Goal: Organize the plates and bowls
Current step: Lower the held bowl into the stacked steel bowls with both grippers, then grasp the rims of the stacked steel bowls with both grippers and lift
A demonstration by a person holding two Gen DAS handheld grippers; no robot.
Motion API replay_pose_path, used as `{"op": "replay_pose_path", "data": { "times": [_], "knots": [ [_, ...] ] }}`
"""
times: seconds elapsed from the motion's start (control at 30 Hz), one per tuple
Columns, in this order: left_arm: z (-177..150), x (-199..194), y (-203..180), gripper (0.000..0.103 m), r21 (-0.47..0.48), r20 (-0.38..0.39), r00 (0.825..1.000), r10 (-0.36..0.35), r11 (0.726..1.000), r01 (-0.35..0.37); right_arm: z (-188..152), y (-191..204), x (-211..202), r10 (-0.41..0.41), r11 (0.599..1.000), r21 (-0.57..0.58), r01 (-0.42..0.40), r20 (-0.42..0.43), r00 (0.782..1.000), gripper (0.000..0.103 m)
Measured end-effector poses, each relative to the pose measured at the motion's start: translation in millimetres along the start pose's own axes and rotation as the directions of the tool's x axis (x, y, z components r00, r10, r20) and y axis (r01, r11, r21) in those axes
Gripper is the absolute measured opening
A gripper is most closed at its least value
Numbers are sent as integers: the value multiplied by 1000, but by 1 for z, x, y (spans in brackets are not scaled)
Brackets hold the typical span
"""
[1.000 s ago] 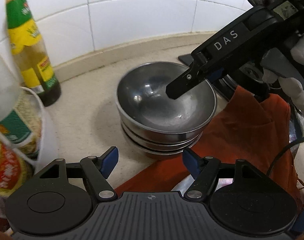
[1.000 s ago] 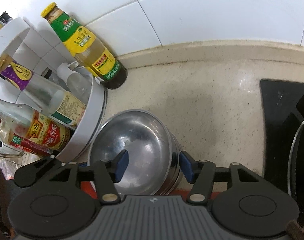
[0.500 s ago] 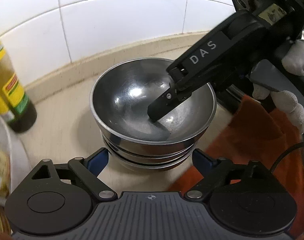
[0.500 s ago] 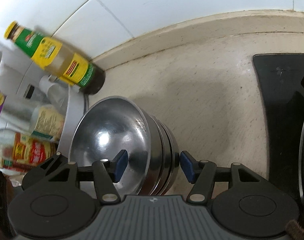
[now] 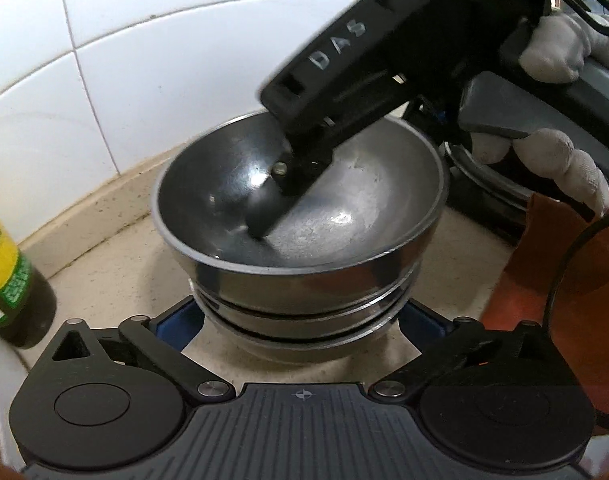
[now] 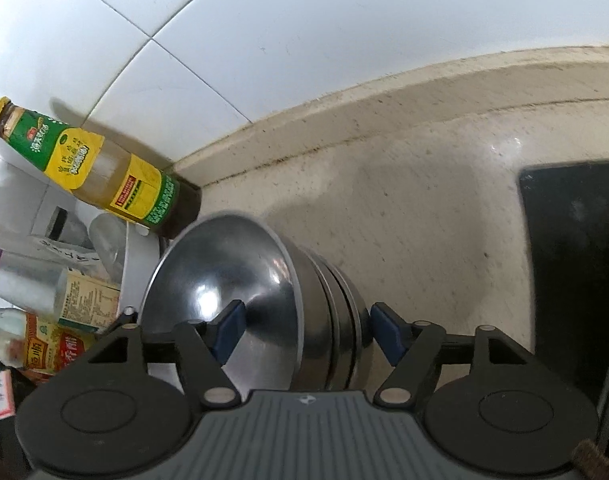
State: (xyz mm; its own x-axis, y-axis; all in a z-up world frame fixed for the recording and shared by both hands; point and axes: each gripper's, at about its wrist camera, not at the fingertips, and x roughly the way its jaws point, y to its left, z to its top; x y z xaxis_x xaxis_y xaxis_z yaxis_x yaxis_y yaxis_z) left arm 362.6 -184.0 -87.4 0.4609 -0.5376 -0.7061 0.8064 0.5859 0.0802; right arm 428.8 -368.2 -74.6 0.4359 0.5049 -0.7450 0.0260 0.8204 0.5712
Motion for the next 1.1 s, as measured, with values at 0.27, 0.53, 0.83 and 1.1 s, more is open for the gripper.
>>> {"op": "replay_pose_path", "data": {
  "times": [0.27, 0.53, 0.83, 1.1],
  "knots": [
    [2, 23, 1, 103, -10, 9, 1000, 19, 1000, -19, 6, -2, 8, 52, 999, -17, -52, 8, 999, 75],
    [5, 31, 5, 103, -45, 17, 1000, 15, 999, -14, 3, -16, 13, 126, 990, 63, -124, -19, 992, 76],
    [0, 28, 16, 103, -64, 24, 1000, 13, 998, -11, 0, -8, 6, 84, 995, 55, -86, 40, 996, 72],
    [6, 23, 4, 103, -51, 35, 999, 42, 998, -40, 3, -5, 2, 94, 994, 51, -97, 57, 994, 72]
  ]
}}
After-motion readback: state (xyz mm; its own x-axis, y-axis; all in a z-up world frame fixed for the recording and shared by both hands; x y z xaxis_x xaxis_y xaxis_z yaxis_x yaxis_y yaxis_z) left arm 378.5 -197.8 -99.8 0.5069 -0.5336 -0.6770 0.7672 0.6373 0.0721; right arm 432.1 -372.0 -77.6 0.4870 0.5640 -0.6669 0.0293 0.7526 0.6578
